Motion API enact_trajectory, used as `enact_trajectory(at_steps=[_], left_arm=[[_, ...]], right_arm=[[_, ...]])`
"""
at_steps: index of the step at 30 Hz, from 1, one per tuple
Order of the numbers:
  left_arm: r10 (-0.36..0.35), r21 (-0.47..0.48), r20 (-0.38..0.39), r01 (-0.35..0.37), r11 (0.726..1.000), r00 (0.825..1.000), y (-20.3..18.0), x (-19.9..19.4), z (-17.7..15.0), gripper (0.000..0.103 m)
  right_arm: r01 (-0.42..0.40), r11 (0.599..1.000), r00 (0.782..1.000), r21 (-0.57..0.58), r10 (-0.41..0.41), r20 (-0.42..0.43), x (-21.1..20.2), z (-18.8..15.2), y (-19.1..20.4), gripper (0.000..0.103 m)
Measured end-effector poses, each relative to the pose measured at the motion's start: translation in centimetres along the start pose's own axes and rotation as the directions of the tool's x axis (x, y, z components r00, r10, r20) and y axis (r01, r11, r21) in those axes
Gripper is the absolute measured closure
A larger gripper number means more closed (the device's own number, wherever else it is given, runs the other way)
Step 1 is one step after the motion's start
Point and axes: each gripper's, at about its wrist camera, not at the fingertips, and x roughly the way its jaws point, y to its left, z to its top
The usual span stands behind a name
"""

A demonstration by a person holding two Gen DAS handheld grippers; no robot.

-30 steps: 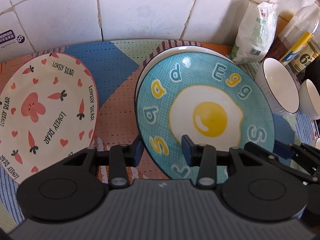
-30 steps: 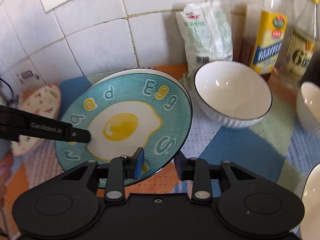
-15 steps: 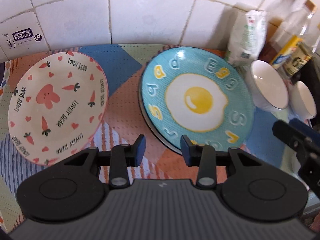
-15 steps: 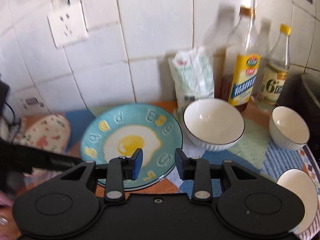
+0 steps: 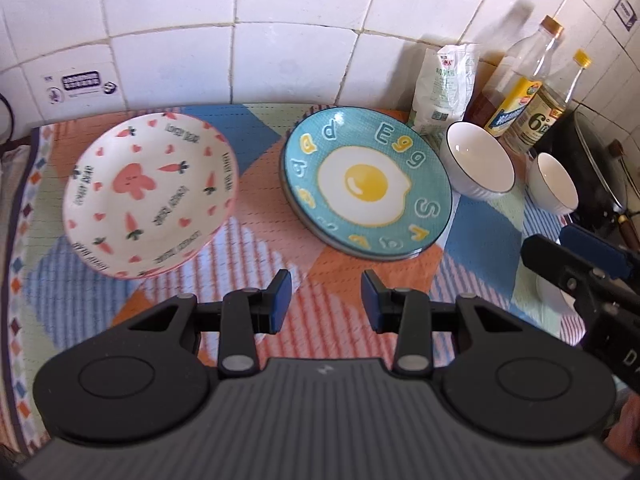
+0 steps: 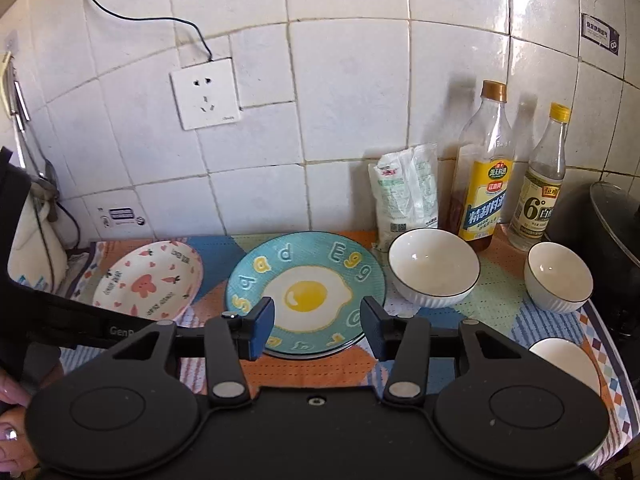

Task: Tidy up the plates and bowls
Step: 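Open the right gripper and pull back from the plate stack, then reach the right gripper to the pink bunny plate and grasp its rim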

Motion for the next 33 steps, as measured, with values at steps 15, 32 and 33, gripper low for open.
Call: enact_trajectory(at_steps=[15,32,33], left_arm=[[0.039,0.023,0.028,-0.039,0.999,0.999,4.0,-5.6,-1.7,0.065],[0.083,-0.027,0.059,-0.081,0.996,0.995,14.1,-2.8,-3.3,0.062],[0.08,-0.035,0.066,-0.078,0.996,0.995,14.8,-2.5,-3.1,0.061]], right_arm=[[-0.093,0.993,0.996,-0.071,0.093,-0.009,-3.3,-2.6,5.2,0.032],[-0.119,0.986,0.985,-0.119,0.132,0.107,4.3,-7.3,9.8,0.007],[-0.136,0.982,0.982,-0.133,0.151,0.111,4.8,-7.4,10.1,0.004]])
